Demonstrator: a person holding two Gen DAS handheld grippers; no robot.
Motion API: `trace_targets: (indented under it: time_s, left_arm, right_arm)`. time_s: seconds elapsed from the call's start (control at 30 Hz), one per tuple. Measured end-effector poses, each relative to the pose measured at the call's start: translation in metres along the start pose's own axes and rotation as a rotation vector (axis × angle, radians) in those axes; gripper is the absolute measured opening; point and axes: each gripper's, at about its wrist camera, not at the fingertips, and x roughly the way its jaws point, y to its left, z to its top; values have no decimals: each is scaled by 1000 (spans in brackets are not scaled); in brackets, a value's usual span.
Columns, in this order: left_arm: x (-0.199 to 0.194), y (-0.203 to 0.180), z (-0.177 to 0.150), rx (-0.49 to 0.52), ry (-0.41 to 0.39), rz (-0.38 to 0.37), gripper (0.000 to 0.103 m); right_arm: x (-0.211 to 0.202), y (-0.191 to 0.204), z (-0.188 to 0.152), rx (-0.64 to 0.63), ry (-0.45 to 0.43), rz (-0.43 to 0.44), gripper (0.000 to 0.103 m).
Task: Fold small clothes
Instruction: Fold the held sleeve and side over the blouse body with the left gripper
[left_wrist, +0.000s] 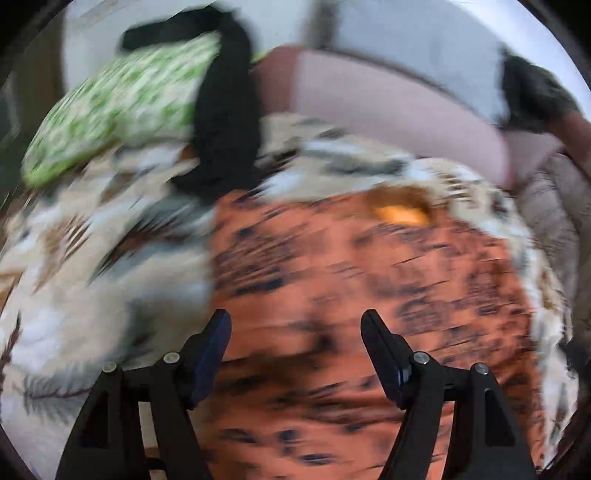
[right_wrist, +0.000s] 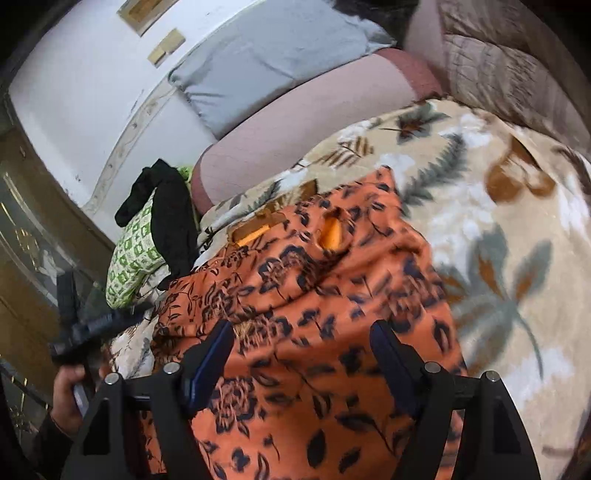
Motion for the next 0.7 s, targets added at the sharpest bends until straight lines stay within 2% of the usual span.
trace_targets:
  time_s: [0.07,0.13,0.23,0.3,0.37,0.4,0.43,0.47,0.5,0.53,0.7]
  left_arm:
    - [11,29,-4,-56,28,1,73]
    - [23,41,-10,-86,39,-15,73]
    - [37,53,-9,-121,52,-59,73]
    - [43,58,-9,-137,54,-86,73]
    - [50,61,-10,-146,76,-110,73]
    - [52,62,-10,-151,86,-113,71]
    - [54,64,-11,-155,93,-113,59]
    - [54,64,-11,-149,95,-101,52]
    - [53,64,-11,-143,91,-90,46]
    - [53,65,-10,-145,89,-96,46]
    - [49,58,-9,-97,61,-77,44]
  right_arm:
    - [26,0,29,12,33,12,79]
    - [52,-8,52,55,75,-21,79]
    - [100,-26,81,104,191,-64,78]
    - [125,-35,87,135,288,-68,74]
    - [142,-40,86,149,349,-69,60]
    - [149,-40,83,150,393,-58,29]
    - [155,-38,79,137,430,-64,8]
    - [156,-29,78,88,446,-74,8]
    - [153,-19,80,33,440,-94,8]
    - [148,-10,84,-5,420,-103,8]
    - [93,53,121,-259,123,-156,8]
